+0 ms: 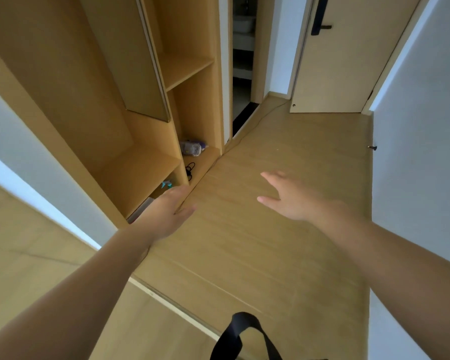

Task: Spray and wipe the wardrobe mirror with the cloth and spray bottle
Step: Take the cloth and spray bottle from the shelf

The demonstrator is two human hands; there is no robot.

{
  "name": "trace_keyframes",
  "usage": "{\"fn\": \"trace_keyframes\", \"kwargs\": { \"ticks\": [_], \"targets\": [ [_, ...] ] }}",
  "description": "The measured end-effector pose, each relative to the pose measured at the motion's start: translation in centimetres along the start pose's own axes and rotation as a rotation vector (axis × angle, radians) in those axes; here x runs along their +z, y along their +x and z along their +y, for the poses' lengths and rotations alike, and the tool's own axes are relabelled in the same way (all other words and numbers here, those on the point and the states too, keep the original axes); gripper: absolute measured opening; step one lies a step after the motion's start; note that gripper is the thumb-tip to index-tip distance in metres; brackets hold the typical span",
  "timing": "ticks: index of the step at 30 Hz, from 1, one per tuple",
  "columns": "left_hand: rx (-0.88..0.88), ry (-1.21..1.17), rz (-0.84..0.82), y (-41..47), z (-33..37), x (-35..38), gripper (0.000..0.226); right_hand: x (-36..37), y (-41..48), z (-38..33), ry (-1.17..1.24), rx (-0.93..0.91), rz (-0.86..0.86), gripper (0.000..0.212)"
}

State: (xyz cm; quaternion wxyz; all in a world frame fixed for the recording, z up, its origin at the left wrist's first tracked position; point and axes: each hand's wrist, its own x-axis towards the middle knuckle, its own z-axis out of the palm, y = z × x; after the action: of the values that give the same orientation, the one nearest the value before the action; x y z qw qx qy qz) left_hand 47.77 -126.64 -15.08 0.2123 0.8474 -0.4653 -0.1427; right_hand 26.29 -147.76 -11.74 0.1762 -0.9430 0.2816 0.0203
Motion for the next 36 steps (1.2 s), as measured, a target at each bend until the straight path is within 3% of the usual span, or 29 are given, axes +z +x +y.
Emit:
{"fn": "trace_keyframes", "kwargs": {
  "ticks": [9,21,30,36],
  "targets": [
    [-0.171,0.013,0.008,8.1,-2.3,-1.0,0.063,-0.5,13.1,2.6,-0.005,-0.147,-0.065,0.074],
    [-0.451,0.025,0.169,20.8,-2.1,-1.9,0.068,-6.1,33.6,6.0,0.028,-0.407,-0.173,0.072],
    [-0.573,0.101,0.28,24.9,-3.6,-3.9,0.069,-6.2,43.9,1.8,0.019,-0.596,-0.199,0.07],
    [-0.594,0.069,0.302,27.5,-8.9,-6.1,0.069,-5.4,49.5,-2.7,-0.021,-0.644,-0.221,0.071]
  ]
}}
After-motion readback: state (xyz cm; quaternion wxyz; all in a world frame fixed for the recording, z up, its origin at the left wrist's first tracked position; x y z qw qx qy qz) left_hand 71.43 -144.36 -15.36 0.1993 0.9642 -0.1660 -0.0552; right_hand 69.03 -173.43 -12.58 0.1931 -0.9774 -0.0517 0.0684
